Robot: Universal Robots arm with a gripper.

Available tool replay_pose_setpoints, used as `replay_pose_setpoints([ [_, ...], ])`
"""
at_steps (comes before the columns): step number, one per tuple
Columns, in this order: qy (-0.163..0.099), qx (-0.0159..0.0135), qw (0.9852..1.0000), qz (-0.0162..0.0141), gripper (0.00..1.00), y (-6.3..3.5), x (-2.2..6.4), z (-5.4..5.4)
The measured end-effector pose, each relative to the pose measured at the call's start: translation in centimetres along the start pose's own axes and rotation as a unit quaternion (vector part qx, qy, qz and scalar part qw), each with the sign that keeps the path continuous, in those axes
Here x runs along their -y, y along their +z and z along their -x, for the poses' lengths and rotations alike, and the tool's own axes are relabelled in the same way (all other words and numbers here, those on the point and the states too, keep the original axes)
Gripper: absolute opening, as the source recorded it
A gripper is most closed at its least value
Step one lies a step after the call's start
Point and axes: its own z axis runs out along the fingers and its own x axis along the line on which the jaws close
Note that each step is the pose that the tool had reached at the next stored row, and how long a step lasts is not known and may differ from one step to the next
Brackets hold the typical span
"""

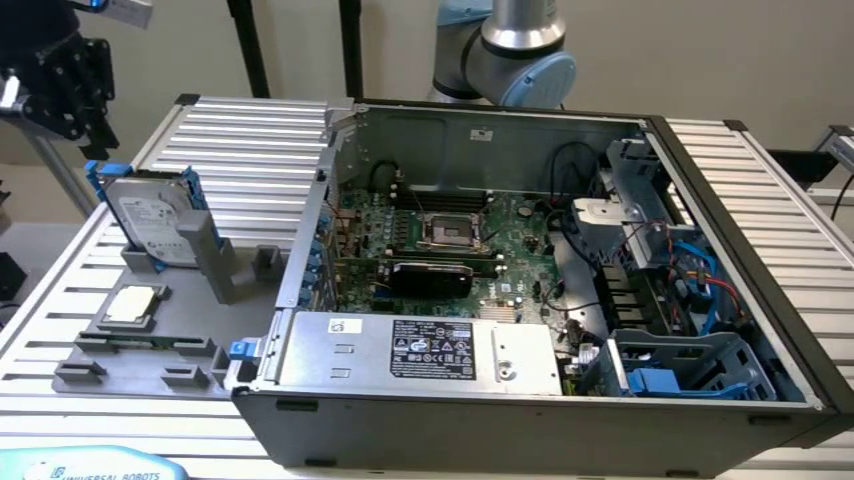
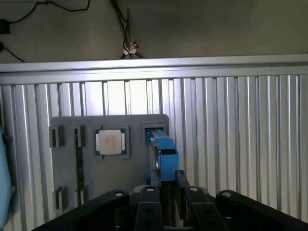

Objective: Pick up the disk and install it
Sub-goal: 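Pick up the disk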

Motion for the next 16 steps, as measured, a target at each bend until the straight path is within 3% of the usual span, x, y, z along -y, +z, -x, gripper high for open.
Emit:
replay_pose_setpoints([
  [2,0.000,0.0000,1.0000,0.0000,0.30,0.23,-0.03,0.0],
  [5,0.000,0.0000,1.0000,0.0000,0.48,0.62,-0.03,0.0],
  [8,0.000,0.0000,1.0000,-0.0001,0.54,0.98,-0.03,0.1],
  [9,0.000,0.0000,1.0000,-0.0001,0.60,1.15,-0.03,0.1],
  [16,0.000,0.0000,1.0000,-0.0001,0.60,2.43,-0.02,0.3],
])
